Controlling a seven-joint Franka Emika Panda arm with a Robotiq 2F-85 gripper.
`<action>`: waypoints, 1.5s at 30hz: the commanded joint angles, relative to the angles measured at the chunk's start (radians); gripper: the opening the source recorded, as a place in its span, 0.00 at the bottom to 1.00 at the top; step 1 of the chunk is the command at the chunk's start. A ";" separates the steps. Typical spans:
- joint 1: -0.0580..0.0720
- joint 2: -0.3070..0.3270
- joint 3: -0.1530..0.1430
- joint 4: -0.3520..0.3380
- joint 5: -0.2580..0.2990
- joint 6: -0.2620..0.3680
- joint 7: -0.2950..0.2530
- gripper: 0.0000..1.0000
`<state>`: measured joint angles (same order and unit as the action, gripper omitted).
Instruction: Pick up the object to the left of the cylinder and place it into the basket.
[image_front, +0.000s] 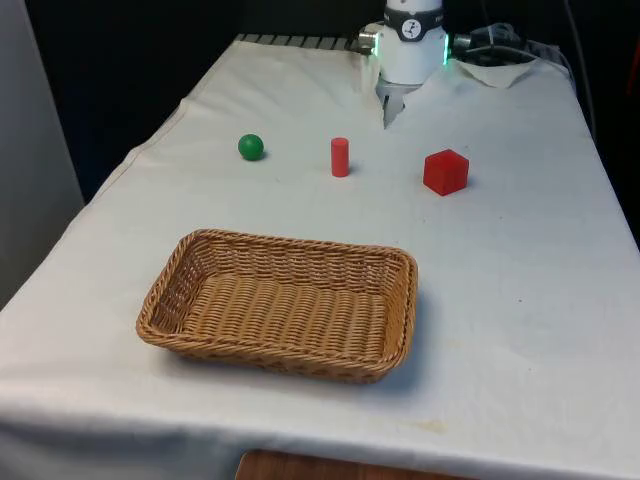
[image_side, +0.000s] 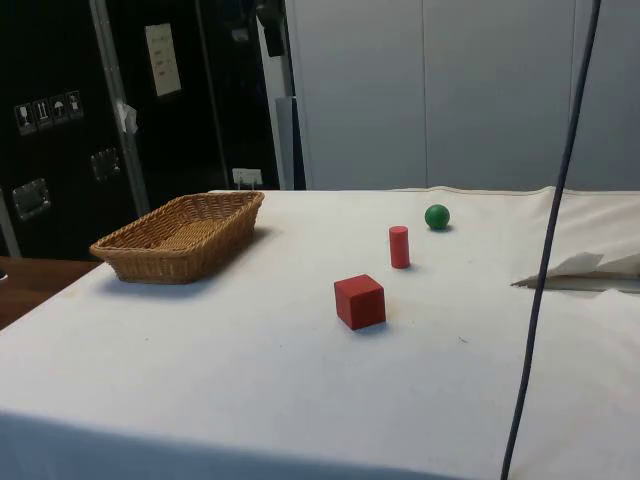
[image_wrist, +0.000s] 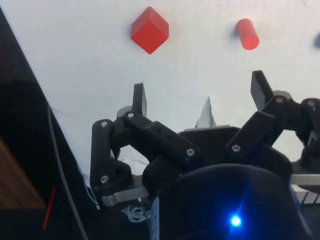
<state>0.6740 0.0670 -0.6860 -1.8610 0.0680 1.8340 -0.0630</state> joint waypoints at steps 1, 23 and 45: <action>0.000 -0.003 0.002 -0.005 -0.001 0.002 0.001 1.00; 0.002 -0.122 0.057 -0.257 -0.059 0.250 0.055 1.00; 0.001 -0.142 0.142 -0.487 -0.046 0.510 0.103 1.00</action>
<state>0.6730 -0.0790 -0.5490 -2.3330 0.0290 2.3160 0.0260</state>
